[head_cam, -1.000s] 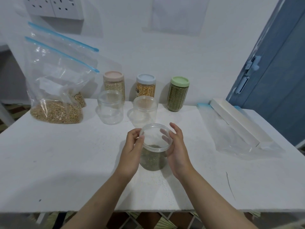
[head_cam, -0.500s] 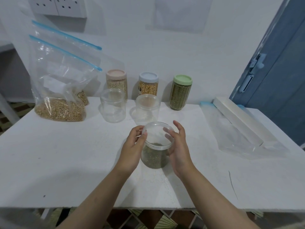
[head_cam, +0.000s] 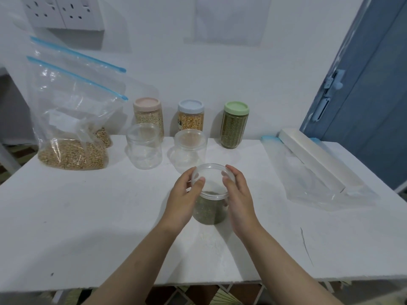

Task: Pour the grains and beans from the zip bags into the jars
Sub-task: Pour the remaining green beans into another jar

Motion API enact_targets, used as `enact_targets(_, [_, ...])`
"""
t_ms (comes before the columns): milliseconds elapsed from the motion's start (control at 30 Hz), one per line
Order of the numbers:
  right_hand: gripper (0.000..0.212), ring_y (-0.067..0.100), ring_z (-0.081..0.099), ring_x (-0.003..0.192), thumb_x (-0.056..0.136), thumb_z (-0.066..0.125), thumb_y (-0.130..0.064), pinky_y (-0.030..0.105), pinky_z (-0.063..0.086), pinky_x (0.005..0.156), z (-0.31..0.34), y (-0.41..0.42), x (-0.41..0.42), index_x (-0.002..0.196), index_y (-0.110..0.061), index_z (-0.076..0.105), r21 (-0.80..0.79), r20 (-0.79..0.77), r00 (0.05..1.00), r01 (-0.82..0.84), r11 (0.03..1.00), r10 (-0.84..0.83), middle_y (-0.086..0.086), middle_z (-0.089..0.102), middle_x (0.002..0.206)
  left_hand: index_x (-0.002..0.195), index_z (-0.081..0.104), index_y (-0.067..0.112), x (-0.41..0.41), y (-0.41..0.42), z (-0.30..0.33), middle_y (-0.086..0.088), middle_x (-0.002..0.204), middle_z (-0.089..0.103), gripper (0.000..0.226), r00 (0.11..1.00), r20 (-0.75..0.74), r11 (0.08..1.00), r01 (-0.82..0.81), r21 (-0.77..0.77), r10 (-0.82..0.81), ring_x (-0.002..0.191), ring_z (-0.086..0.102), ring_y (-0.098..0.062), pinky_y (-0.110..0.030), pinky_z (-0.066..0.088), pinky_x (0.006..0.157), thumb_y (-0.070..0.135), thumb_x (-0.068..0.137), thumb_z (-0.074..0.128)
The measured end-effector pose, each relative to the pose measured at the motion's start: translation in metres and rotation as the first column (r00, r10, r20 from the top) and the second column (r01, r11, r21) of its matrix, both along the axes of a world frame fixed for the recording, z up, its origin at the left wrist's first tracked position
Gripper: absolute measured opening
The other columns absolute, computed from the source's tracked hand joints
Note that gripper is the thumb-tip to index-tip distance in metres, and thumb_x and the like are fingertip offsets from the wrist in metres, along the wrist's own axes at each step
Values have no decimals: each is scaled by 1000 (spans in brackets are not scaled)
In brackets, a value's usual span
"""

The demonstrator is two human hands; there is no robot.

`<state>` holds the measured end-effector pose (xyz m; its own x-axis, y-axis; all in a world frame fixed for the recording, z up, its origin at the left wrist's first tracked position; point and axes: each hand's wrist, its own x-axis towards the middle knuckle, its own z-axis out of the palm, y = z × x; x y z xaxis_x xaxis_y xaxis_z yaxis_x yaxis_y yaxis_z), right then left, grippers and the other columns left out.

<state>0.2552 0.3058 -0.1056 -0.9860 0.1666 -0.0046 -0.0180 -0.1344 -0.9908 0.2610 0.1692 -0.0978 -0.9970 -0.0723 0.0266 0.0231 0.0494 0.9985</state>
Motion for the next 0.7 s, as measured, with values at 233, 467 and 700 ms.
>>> enact_targets(233, [36, 9, 53, 117, 103, 52, -27, 21, 45, 90, 10, 43, -47, 139, -27, 50, 175, -30, 999, 39, 984, -34, -9, 55, 130, 144, 45, 26, -54, 38, 11, 4, 143, 51, 45, 1000, -3, 990, 25, -141, -25, 130, 48, -16, -31, 42, 106, 34, 101, 53])
enact_targets(467, [28, 7, 60, 99, 100, 56, -27, 21, 48, 82, 16, 77, -111, 127, -20, 50, 242, -21, 998, 59, 969, -56, -4, 61, 116, 143, 48, 14, -120, 72, 26, -6, 139, 56, 45, 1000, 2, 965, 29, -262, -29, 128, 52, -21, -29, 41, 105, 25, 100, 56])
enact_targets(700, [23, 15, 61, 98, 98, 57, -25, 23, 47, 80, 17, 98, -158, 119, -17, 49, 284, 6, 998, 61, 957, -66, -3, 61, 106, 143, 49, 13, -163, 96, 27, -7, 140, 56, 46, 1000, -1, 953, -21, -303, 22, 126, 52, -18, -23, 38, 99, 25, 100, 57])
